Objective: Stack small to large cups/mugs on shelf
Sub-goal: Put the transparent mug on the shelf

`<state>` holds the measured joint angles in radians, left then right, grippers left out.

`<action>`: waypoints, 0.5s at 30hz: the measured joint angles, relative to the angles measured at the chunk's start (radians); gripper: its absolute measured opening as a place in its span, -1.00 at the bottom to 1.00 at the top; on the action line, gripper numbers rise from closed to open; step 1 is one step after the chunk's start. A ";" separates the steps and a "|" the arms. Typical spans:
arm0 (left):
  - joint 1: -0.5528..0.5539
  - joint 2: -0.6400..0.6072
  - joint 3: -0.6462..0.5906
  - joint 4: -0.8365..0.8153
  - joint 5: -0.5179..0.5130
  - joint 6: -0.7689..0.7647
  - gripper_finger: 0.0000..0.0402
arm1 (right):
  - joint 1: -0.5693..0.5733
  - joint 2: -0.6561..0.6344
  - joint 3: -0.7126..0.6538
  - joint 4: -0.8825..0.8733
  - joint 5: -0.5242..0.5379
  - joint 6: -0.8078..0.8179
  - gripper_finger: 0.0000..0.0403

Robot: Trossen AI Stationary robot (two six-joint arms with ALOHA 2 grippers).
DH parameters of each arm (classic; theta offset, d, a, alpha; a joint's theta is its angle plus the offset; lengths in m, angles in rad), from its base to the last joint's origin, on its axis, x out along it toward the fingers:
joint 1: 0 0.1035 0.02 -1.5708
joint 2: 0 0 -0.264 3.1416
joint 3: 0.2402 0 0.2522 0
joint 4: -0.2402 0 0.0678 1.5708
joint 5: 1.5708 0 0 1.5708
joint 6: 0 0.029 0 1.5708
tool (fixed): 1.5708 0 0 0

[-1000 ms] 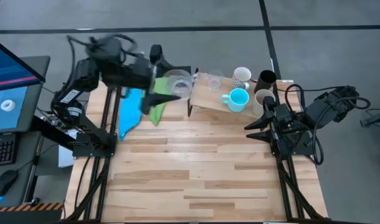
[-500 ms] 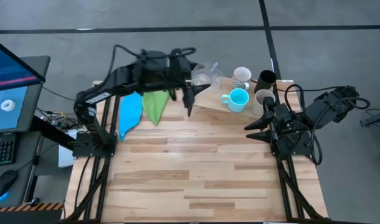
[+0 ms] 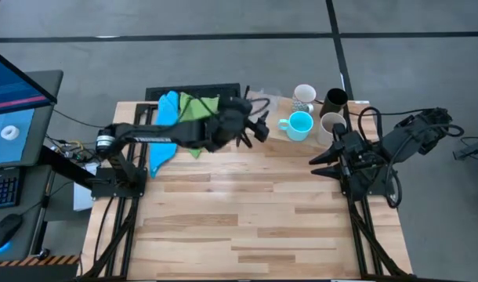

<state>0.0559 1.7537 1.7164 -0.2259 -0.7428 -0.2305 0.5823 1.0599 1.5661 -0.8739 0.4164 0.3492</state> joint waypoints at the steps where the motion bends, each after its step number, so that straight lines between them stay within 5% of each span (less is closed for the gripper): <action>1: -0.005 0.001 -0.052 0.072 -0.030 -0.002 0.59 | 0.000 0.000 0.000 -0.010 -0.001 0.016 -0.33; 7: -0.013 -0.001 -0.292 0.439 -0.093 -0.001 0.59 | 0.000 -0.002 0.000 -0.032 -0.023 0.037 -0.33; 15: -0.007 -0.002 -0.425 0.495 -0.155 -0.067 0.59 | 0.000 -0.002 0.000 -0.039 -0.026 0.037 -0.33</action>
<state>0.0489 1.7519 1.2910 0.2693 -0.8981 -0.2971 0.5823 1.0576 1.5660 -0.9127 0.3901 0.3862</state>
